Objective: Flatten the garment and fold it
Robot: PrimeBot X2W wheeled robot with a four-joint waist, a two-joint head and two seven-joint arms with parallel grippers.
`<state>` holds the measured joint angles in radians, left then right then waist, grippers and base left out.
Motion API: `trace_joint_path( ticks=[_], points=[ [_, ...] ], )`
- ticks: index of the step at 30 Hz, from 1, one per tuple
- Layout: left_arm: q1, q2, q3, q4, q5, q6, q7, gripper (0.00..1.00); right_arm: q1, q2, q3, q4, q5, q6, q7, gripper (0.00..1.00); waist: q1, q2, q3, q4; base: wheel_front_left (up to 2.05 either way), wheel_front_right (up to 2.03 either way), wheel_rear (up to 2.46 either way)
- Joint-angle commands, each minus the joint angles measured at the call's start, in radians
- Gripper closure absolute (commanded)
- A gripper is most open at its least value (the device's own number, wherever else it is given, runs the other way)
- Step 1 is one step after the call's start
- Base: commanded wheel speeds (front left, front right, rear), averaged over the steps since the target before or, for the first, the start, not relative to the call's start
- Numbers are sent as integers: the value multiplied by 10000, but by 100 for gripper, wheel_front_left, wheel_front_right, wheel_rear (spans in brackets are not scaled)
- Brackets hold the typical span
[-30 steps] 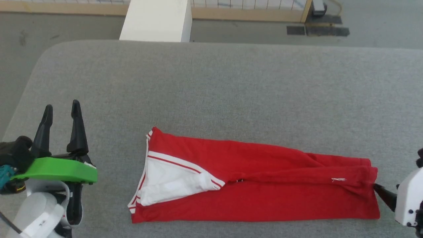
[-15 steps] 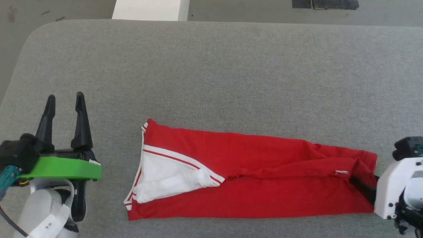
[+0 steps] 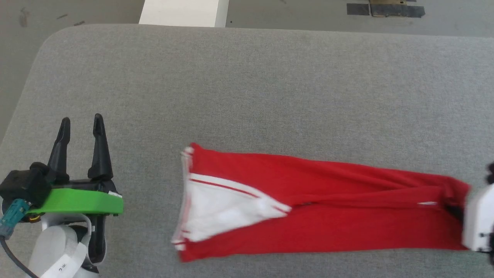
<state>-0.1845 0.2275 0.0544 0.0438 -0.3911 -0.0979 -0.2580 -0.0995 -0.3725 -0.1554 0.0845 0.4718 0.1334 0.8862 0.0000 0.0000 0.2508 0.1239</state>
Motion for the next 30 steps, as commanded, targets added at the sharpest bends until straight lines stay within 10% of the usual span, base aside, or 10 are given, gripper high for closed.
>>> trace_joint_path(
  ticks=[1,11,22,30],
  points=[
    [53,-60,30,-4,119,-79,-37,0,80,-258,-538,315,-389,-27,177,100,0,0,-1,29,0,0,0],
    [117,-233,124,178,187,-204,-37,0,258,-137,-2405,-90,-2374,-27,1217,100,0,0,-116,-13,0,0,0],
    [535,-649,439,163,364,-227,-37,0,856,-1183,-213,-3448,-2021,-27,3205,100,0,0,-841,-241,0,0,0],
    [790,-812,453,68,508,-258,-37,0,281,-602,1863,-4257,-1298,-27,3231,100,0,0,-1115,-175,0,0,0]
  ],
)
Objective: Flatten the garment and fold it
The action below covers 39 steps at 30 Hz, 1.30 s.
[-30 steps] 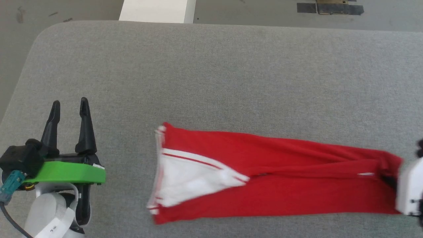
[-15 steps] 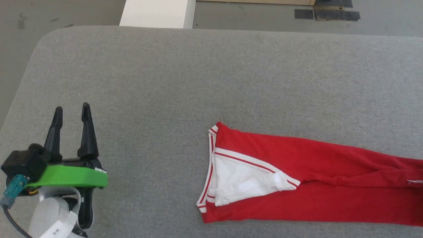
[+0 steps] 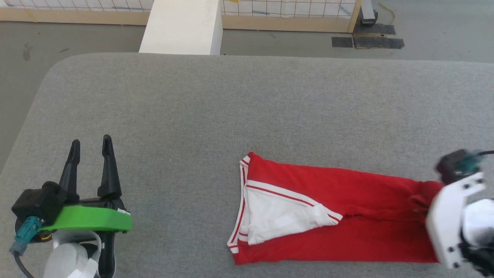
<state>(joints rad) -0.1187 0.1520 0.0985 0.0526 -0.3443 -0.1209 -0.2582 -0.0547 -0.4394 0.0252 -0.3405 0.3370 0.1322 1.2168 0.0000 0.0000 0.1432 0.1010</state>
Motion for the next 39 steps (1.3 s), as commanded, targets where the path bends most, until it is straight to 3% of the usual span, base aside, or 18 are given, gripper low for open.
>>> trace_joint_path(
  ticks=[1,9,19,34,35,36,39],
  points=[
    [152,-61,5,-27,42,-31,-36,0,-252,211,296,70,117,-15,-184,100,0,0,-39,86,0,0,0],
    [300,-83,-104,78,18,-54,-36,0,-1267,1290,2336,1358,433,-15,-1380,100,0,0,-36,467,0,0,0],
    [294,-100,-311,308,-125,-72,-36,0,-2639,2706,3958,3352,557,-15,-2695,100,0,0,39,921,0,0,0],
    [96,-204,-461,445,-231,-83,-36,0,-3285,3488,4178,6387,-74,-15,-4616,100,0,0,547,1311,0,0,0],
    [87,-203,-460,459,-236,-83,-36,0,-3332,3551,4236,6535,-35,-15,-4674,65,0,0,555,1309,0,0,0],
    [83,-201,-454,470,-237,-84,-36,0,-3386,3591,4301,6627,-14,-15,-4705,0,0,0,548,1300,0,0,0],
    [105,-183,-428,544,-218,-85,-36,0,-3633,3734,4580,6708,259,-15,-4894,0,0,0,460,1244,0,0,0]
  ],
)
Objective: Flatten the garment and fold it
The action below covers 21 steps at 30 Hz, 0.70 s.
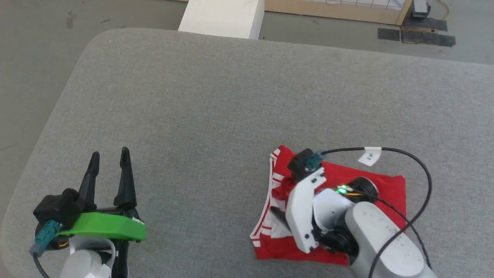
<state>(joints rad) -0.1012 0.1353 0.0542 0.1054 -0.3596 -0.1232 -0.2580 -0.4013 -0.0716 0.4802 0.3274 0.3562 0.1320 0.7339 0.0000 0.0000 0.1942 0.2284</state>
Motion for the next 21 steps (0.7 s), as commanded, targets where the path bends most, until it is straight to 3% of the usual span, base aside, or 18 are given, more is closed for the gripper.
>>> trace_joint_path(
  ticks=[1,8,12,16,21],
  points=[
    [-58,-15,16,42,-53,-62,-38,0,-272,94,192,-23,201,-13,-123,0,0,0,-100,-52,0,0,0],
    [90,49,14,125,42,-42,-38,0,-826,200,945,-897,1314,-13,-856,0,0,0,-635,-388,0,0,0],
    [263,133,-13,67,130,22,-17,0,-957,207,777,-1548,1442,-13,-1457,0,0,0,-920,-735,0,0,0],
    [383,264,-67,-114,339,133,4,0,-856,-15,-55,-2142,644,-13,-2096,0,0,0,-1116,-1179,0,0,0],
    [545,370,-102,-403,572,333,16,0,221,-208,-2142,-2887,-751,-13,-2371,0,0,0,-1239,-1775,0,0,0]
  ],
)
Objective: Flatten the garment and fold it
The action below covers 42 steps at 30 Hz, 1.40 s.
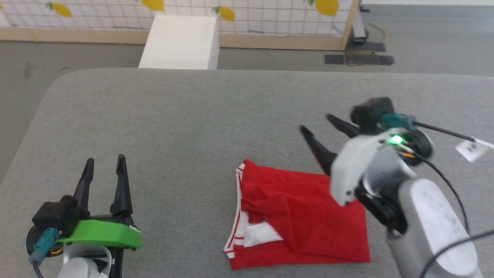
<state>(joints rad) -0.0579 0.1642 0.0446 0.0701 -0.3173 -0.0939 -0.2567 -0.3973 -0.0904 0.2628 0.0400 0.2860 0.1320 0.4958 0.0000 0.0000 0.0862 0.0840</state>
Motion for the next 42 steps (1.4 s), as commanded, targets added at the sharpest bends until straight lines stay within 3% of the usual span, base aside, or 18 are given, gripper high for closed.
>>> trace_joint_path(
  ticks=[1,9,20,27,28,29,30,37,42],
  points=[
    [139,77,-16,-98,166,64,0,0,468,-27,-333,-105,-263,-13,85,0,0,0,-151,-404,0,0,0],
    [151,31,-105,-234,122,96,-10,0,2407,39,-1734,-332,-1567,-13,1140,0,0,0,174,-507,0,0,0],
    [-101,38,-274,-22,-161,-20,3,0,2780,342,-2071,1157,-2300,-13,2012,0,0,0,727,49,0,0,0],
    [-228,15,-308,112,-261,-53,-15,0,2839,393,-1847,1626,-2054,-13,2448,0,0,0,855,320,0,0,0],
    [-232,13,-309,121,-269,-56,-18,0,2843,394,-1867,1645,-2034,-13,2429,63,0,0,858,344,0,0,0],
    [-232,10,-305,127,-278,-57,-20,0,2839,395,-1850,1657,-2027,-13,2409,95,0,0,856,360,0,0,0],
    [-229,9,-302,134,-286,-59,-22,0,2832,396,-1806,1663,-2000,-13,2395,100,0,0,848,371,0,0,0],
    [-148,80,-211,61,-301,-3,-32,0,2584,40,-1191,1102,-1804,-13,2378,100,0,0,683,-57,0,0,0],
    [-45,104,-139,-248,-347,73,-34,0,1956,-1394,57,190,-1259,-13,3135,100,0,0,893,-1479,0,0,0]
  ],
)
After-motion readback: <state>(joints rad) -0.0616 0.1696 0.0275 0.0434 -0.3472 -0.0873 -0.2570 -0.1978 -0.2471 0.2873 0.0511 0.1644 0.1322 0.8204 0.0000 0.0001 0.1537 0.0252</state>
